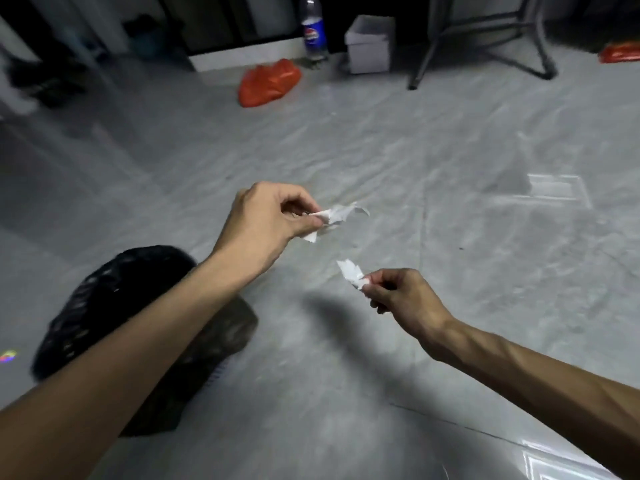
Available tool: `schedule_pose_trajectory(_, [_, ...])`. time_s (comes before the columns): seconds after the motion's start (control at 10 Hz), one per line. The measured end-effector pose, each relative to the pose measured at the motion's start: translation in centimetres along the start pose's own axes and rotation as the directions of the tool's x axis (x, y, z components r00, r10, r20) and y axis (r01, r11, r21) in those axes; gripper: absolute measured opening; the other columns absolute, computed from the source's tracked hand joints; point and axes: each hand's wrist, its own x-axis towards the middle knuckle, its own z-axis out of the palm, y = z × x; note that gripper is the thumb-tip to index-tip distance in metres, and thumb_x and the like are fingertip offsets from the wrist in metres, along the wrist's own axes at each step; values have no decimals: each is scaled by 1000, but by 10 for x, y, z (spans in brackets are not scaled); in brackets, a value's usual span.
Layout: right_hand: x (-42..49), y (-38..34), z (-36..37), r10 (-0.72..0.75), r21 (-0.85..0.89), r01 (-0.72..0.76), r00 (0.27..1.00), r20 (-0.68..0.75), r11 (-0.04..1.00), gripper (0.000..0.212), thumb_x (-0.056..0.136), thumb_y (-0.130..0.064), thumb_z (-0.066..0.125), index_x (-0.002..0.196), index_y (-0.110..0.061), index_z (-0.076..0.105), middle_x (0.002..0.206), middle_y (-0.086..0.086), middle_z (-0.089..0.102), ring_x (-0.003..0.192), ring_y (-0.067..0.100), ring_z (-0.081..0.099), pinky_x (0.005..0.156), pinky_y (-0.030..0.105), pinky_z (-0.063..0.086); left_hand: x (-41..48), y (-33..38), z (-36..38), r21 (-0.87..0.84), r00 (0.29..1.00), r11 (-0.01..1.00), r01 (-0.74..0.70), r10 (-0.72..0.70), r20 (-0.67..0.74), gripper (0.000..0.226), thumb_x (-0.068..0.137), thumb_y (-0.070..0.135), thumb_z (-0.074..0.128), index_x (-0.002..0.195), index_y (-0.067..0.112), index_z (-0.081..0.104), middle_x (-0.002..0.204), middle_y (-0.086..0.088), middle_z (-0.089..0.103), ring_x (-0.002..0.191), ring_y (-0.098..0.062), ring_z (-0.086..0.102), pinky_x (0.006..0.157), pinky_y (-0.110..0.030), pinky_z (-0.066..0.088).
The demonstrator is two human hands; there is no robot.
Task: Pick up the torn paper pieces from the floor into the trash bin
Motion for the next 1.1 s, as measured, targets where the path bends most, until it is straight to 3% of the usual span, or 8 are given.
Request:
schedule_pose_trajectory(0.2, [6, -66, 85, -156, -167, 206, 950, 270, 964, 10, 88, -18, 63, 82, -16, 71, 69, -6, 63, 54, 3, 54, 54, 16, 45, -47, -70, -103, -34, 949, 996, 78, -85, -304, 11, 69, 32, 79, 74, 28, 70, 62, 5, 67, 57, -7, 59, 65, -26, 47])
schedule_pose_trajectory(0.3, [13, -109, 146, -248, -206, 353, 879, 407, 913, 14, 86, -14, 64, 74, -19, 68, 64, -6, 62, 52, 2, 53, 52, 12, 42, -75, -135, -144, 25, 875, 960, 277, -241, -420, 9, 72, 23, 77, 74, 26, 68, 63, 3, 64, 57, -11, 55, 65, -26, 44])
schedule_pose_trajectory(0.4, [24, -136, 202, -319, -172, 417, 853, 414, 892, 17, 85, -12, 64, 71, -22, 65, 59, -9, 58, 51, 4, 51, 52, 13, 41, -96, -191, -139, 174, 827, 824, 539, -480, -293, 14, 75, 9, 72, 82, 21, 69, 75, -7, 70, 74, -21, 64, 68, -26, 45])
schedule_pose_trajectory(0.5, [32, -139, 237, -337, -193, 440, 849, 407, 877, 15, 85, -12, 64, 73, -21, 66, 60, -9, 59, 51, 3, 50, 52, 11, 39, -107, -215, -132, 190, 771, 747, 637, -617, -158, 15, 77, 10, 73, 90, 16, 69, 85, -9, 73, 89, -24, 67, 80, -28, 48])
schedule_pose_trajectory(0.7, [47, -128, 269, -145, -504, 422, 854, 499, 753, 9, 82, -20, 71, 89, -14, 75, 82, 4, 69, 72, 11, 58, 55, 16, 39, -113, -226, -137, 112, 782, 787, 606, -566, -261, 23, 78, 6, 62, 98, 18, 67, 86, -2, 73, 88, -21, 66, 85, -28, 51])
schedule_pose_trajectory(0.8, [49, -131, 256, -170, -492, 411, 871, 462, 767, 8, 81, -16, 70, 89, -15, 73, 83, 4, 67, 70, 11, 56, 59, 18, 40, -105, -212, -134, 100, 817, 828, 552, -512, -264, 26, 79, 7, 60, 100, 19, 67, 86, 2, 71, 84, -19, 66, 82, -28, 52])
schedule_pose_trajectory(1.0, [42, -165, 143, 31, -650, 323, 882, 471, 688, 13, 84, -14, 61, 92, -11, 72, 80, 1, 66, 60, 13, 58, 38, 11, 38, -37, -128, -112, 57, 944, 944, 326, -329, 39, 18, 80, 16, 65, 96, 24, 66, 89, 4, 72, 72, -17, 65, 79, -31, 52])
schedule_pose_trajectory(1.1, [35, -180, 101, 60, -708, 282, 907, 417, 647, 15, 85, -16, 59, 93, -13, 71, 80, 0, 66, 61, 12, 59, 42, 13, 39, -11, -89, -104, 106, 949, 960, 261, -275, 154, 17, 81, 24, 66, 98, 25, 65, 86, 8, 70, 69, -16, 66, 76, -28, 50])
